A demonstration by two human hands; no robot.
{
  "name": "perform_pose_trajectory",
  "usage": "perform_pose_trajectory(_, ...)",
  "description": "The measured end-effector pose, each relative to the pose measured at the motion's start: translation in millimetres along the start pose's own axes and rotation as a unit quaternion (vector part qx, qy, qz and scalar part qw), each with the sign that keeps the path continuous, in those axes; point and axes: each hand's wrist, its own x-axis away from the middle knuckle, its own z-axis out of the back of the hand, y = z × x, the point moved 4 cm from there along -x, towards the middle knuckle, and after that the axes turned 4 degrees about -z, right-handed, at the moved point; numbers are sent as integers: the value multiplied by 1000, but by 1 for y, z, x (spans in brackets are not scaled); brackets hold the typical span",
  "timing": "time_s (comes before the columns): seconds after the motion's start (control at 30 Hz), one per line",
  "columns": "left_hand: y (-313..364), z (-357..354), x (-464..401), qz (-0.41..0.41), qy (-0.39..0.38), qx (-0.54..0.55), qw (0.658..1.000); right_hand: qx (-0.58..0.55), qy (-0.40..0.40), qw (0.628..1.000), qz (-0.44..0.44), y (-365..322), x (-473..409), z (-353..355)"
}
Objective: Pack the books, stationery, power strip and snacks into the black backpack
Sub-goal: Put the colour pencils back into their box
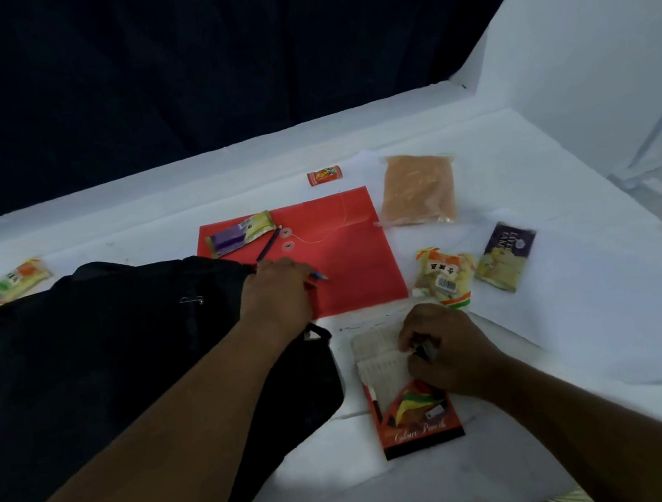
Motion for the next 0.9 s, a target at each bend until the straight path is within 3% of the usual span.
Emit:
perform_pose_trajectory(0.13,-5,-15,-10,12,-13,-13,1000,11,5,1000,-2,1,-1,0)
perform_pose_trajectory(0.4,-9,-30,-14,-2,50,15,999,13,9,1000,6,1,-2,-2)
perform_pose_trajectory(0.57,-8,-27,-1,-50,219,122,967,-4,15,1000,2,1,-3,-2)
perform_pose_trajectory(0.67,11,-13,15,-108,263,245,927,-24,17,1000,11,0,-3,-2)
perform_pose_trajectory(0.8,52,-13,43,-96,185,440,874,-47,33,998,6,6,-3,1)
perform_pose_trajectory(0.9,72,-38,60,-107,121,453,877,-56,42,998,0,6,-4,2)
